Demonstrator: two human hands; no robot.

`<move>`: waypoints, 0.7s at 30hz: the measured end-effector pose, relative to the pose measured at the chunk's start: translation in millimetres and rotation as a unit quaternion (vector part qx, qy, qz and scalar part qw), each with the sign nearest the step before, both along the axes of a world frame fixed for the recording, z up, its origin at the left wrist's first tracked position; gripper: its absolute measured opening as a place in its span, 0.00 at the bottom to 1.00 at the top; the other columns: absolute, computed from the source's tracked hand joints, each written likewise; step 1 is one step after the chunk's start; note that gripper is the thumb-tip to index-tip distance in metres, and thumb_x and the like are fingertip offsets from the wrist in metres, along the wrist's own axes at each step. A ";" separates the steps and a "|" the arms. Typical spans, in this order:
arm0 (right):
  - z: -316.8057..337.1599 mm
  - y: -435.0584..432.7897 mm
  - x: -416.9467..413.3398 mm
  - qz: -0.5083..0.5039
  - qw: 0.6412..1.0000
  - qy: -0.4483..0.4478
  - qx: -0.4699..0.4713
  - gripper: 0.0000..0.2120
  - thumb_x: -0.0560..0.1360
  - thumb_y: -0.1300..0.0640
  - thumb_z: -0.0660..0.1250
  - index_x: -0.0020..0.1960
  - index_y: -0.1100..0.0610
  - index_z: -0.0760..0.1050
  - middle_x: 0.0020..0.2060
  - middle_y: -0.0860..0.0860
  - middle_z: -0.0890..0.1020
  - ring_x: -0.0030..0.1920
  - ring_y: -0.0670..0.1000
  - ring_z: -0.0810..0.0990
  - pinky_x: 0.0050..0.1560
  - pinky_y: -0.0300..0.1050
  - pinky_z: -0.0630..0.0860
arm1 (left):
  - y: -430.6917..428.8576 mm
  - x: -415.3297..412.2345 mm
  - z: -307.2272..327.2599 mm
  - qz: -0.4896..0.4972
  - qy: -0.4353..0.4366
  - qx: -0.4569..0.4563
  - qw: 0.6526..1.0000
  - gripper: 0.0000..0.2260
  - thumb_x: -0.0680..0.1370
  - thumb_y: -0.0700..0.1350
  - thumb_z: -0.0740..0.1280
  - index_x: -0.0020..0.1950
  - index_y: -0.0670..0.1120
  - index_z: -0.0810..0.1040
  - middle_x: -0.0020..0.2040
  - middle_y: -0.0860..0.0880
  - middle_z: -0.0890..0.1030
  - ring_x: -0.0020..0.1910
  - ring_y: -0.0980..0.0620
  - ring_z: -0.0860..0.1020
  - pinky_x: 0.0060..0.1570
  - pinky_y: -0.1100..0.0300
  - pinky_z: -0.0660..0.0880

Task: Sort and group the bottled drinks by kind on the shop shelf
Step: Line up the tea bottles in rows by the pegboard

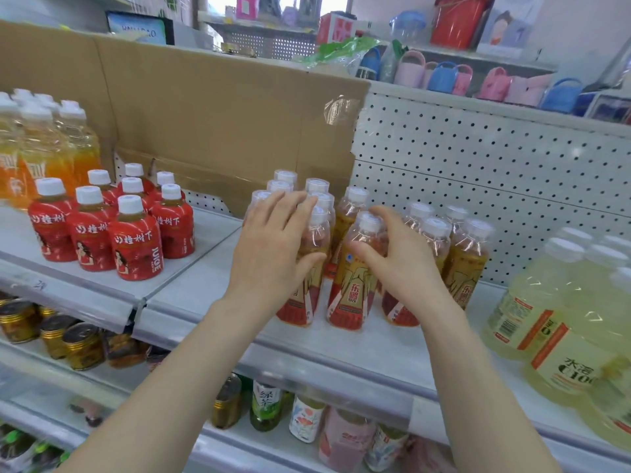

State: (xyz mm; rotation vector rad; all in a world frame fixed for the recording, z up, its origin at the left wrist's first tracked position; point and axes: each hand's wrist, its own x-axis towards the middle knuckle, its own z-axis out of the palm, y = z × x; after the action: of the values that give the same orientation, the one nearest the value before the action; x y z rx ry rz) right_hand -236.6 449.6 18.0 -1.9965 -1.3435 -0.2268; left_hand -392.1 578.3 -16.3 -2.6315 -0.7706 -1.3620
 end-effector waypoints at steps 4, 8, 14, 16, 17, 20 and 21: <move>-6.5 26.9 3.9 -0.021 1.000 -0.012 0.002 0.30 0.81 0.46 0.67 0.79 0.50 0.62 0.71 0.51 0.75 0.69 0.54 0.73 0.66 0.49 0.69 | 4.8 -0.3 -2.1 0.020 0.012 0.015 1.000 0.34 0.71 0.59 0.72 0.73 0.46 0.71 0.70 0.48 0.74 0.74 0.42 0.67 0.76 0.41 0.55; -10.0 40.0 7.1 -0.030 0.999 -0.010 0.004 0.29 0.82 0.47 0.65 0.79 0.52 0.61 0.73 0.52 0.72 0.71 0.55 0.72 0.68 0.50 0.68 | 7.1 0.4 -3.4 0.016 0.004 0.016 1.000 0.32 0.71 0.57 0.73 0.72 0.45 0.71 0.70 0.47 0.74 0.74 0.42 0.66 0.75 0.40 0.56; -8.4 42.5 11.1 -0.019 1.000 0.018 0.000 0.28 0.82 0.48 0.65 0.79 0.50 0.61 0.74 0.51 0.71 0.71 0.55 0.71 0.69 0.51 0.68 | 7.8 3.6 -5.4 -0.004 -0.011 0.005 1.000 0.32 0.71 0.53 0.75 0.72 0.45 0.71 0.70 0.46 0.74 0.74 0.41 0.66 0.72 0.39 0.63; -5.4 37.4 10.5 -0.015 1.000 -0.004 -0.018 0.28 0.82 0.48 0.64 0.79 0.51 0.61 0.72 0.52 0.72 0.70 0.55 0.71 0.67 0.50 0.68 | 8.3 2.8 -7.0 -0.011 -0.017 0.004 1.000 0.32 0.71 0.53 0.76 0.72 0.45 0.71 0.70 0.47 0.74 0.74 0.41 0.66 0.72 0.39 0.63; -3.7 31.7 10.9 -0.024 0.999 -0.029 -0.011 0.27 0.82 0.49 0.64 0.79 0.51 0.62 0.70 0.52 0.74 0.70 0.55 0.71 0.67 0.49 0.67 | 8.7 2.3 -7.7 -0.016 -0.020 0.005 1.000 0.32 0.71 0.53 0.76 0.72 0.45 0.71 0.70 0.47 0.74 0.74 0.42 0.66 0.72 0.39 0.63; 2.6 5.8 25.6 -0.141 0.980 -0.115 0.084 0.22 0.82 0.51 0.63 0.75 0.54 0.69 0.67 0.54 0.77 0.68 0.56 0.68 0.67 0.50 0.65 | 9.9 0.6 -7.5 -0.022 -0.017 0.005 1.000 0.32 0.72 0.53 0.75 0.73 0.45 0.70 0.71 0.47 0.74 0.74 0.42 0.65 0.72 0.39 0.63; 3.0 -2.6 34.6 -0.188 0.972 -0.118 0.081 0.22 0.82 0.50 0.63 0.75 0.54 0.69 0.68 0.55 0.76 0.68 0.57 0.68 0.67 0.52 0.65 | 10.0 0.2 -7.2 -0.022 -0.012 0.003 1.000 0.32 0.73 0.54 0.74 0.73 0.46 0.70 0.71 0.47 0.73 0.75 0.42 0.65 0.73 0.40 0.62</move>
State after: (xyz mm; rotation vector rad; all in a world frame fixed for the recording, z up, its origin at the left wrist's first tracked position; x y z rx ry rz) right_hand -202.0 447.0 21.0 -2.1174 -1.0331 -0.7449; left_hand -391.9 588.2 -23.5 -2.6478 -0.7156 -1.4076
